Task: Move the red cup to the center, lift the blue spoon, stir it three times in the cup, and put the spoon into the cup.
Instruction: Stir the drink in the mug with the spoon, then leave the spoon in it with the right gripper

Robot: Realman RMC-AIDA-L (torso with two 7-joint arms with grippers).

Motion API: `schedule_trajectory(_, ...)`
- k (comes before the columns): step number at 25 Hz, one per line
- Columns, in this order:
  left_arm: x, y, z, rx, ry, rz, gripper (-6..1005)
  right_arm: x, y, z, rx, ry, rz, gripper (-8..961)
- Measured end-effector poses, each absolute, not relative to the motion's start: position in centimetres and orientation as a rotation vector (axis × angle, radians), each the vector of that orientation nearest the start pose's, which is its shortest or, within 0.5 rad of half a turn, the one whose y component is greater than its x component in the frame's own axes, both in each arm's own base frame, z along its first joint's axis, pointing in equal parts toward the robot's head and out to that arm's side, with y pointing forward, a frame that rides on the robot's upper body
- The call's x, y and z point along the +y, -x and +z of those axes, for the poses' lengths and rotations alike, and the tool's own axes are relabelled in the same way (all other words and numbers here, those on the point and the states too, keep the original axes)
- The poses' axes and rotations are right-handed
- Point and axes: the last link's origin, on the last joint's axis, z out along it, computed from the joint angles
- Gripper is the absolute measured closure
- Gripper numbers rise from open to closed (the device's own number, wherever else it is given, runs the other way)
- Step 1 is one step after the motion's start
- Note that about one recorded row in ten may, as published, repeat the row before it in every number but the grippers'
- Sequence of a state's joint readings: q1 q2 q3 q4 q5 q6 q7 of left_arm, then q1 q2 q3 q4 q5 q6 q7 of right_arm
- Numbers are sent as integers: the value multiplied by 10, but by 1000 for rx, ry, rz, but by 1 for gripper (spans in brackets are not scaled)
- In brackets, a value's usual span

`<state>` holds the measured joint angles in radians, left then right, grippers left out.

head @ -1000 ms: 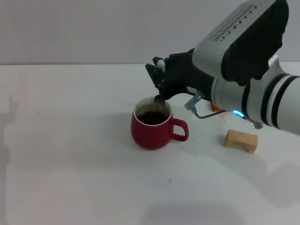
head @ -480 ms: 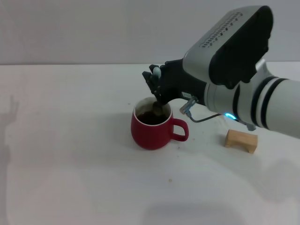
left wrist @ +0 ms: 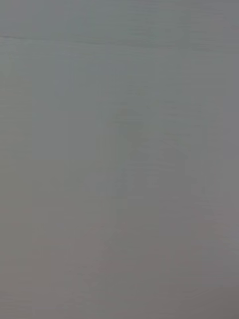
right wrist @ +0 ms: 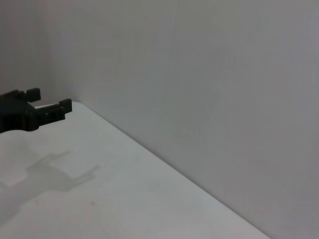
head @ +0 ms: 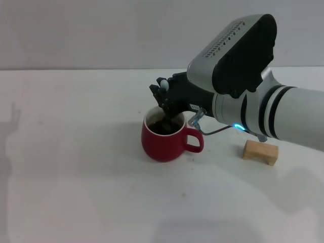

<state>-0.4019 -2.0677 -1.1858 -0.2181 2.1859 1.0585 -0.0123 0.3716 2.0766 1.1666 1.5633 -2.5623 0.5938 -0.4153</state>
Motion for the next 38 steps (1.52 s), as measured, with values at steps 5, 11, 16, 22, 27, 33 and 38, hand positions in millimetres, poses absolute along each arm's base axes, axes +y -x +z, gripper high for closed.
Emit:
schedule_trajectory(5,333,373,35,-683,1206,-574,138,341,-89,-68,359,2433,275,819)
schedule_trajectory(11,333,373,35,-683,1207,-573,138,343,-95,-73,371,2450,236,819)
schedule_trajectory(16,334,373,36,-681,1207,-574,138,339,-94,-78,369,2469,228,819)
schedule_trajectory(22,335,372,37,-680,1206,-576,138,336,-92,-88,361,2505,220,819)
schedule_trajectory(27,335,372,37,-680,1205,-576,138,336,-88,-92,352,2512,238,819)
schedule_trajectory(33,334,373,37,-681,1203,-575,138,344,-84,-94,325,2477,288,820)
schedule_trajectory(38,332,375,37,-682,1200,-572,138,357,-86,-91,336,2443,294,820)
